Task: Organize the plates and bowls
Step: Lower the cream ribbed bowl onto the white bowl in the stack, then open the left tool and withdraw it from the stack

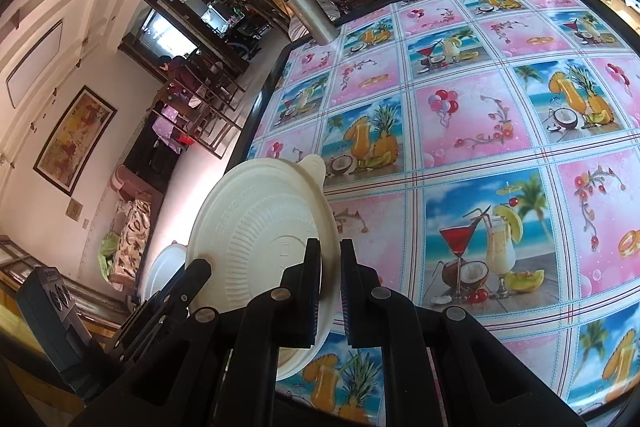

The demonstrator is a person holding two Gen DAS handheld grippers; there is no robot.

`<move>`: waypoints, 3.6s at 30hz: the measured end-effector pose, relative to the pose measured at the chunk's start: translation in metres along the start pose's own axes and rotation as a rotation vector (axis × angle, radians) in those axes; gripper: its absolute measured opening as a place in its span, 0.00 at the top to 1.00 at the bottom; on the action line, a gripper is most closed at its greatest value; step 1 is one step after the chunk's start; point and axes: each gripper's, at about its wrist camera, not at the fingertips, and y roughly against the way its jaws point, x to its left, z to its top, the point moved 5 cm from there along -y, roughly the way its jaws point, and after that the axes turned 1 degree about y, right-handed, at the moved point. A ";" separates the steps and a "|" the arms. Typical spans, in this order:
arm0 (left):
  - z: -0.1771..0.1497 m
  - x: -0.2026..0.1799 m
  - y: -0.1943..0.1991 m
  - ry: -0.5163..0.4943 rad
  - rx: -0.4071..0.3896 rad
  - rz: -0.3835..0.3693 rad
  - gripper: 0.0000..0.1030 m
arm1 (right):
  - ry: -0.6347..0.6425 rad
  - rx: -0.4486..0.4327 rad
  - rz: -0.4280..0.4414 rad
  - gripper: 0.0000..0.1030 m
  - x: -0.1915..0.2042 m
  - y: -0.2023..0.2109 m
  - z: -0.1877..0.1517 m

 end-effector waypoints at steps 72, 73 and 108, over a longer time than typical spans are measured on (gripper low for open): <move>-0.005 0.136 0.029 0.182 -0.059 0.223 0.90 | 0.285 0.191 0.071 0.88 0.165 -0.092 -0.059; -0.007 0.137 0.027 0.184 -0.051 0.220 0.90 | 0.285 0.190 0.068 0.88 0.164 -0.092 -0.060; 0.010 0.021 0.037 -0.099 -0.138 0.195 0.30 | 0.196 -0.073 -0.128 0.62 0.033 -0.030 0.003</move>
